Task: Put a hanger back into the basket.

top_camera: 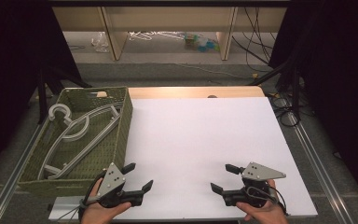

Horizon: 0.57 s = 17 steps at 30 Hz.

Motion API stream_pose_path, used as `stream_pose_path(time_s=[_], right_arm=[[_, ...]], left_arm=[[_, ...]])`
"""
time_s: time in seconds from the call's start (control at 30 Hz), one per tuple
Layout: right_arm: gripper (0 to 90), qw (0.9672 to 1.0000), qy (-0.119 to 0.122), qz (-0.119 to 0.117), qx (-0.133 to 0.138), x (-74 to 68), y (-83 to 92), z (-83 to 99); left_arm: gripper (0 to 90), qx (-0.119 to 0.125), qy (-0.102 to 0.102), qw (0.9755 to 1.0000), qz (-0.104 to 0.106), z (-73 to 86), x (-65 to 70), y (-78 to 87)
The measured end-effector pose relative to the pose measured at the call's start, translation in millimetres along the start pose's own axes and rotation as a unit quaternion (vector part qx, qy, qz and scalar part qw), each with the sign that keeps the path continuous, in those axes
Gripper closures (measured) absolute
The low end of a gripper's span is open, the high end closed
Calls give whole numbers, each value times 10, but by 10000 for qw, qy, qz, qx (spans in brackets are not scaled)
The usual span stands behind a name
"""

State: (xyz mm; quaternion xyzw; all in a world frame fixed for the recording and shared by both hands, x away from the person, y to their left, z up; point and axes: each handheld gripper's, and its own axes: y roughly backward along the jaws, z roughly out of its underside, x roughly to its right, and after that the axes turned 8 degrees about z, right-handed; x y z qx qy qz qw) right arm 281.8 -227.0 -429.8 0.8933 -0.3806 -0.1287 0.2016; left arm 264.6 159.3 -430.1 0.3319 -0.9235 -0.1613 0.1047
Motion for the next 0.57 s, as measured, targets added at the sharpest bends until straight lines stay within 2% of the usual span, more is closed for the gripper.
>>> stream_pose_path(time_s=[0.03,0.07,0.23,0.27,0.3,0.37,0.57], right_arm=[[170,10000,10,51,12,-1,3,1],[170,10000,20,50,15,-1,3,1],[169,9999,67,81,55,-16,8,-9],[169,10000,40,58,66,-25,3,-7],[169,10000,13,-22,80,-28,-9,-3],[169,10000,51,19,0,-25,-8,-3],[168,10000,25,-33,55,-29,-29,3]], left_arm=[[202,3,-44,10000,43,-5,-8,8],[202,64,39,10000,52,-2,-8,7],[199,47,74,10000,34,-7,-32,19],[198,45,74,10000,39,-7,-30,18],[198,44,-53,9999,90,-9,-42,14],[198,60,20,9999,132,-5,-32,5],[198,23,25,10000,93,-3,-37,11]])
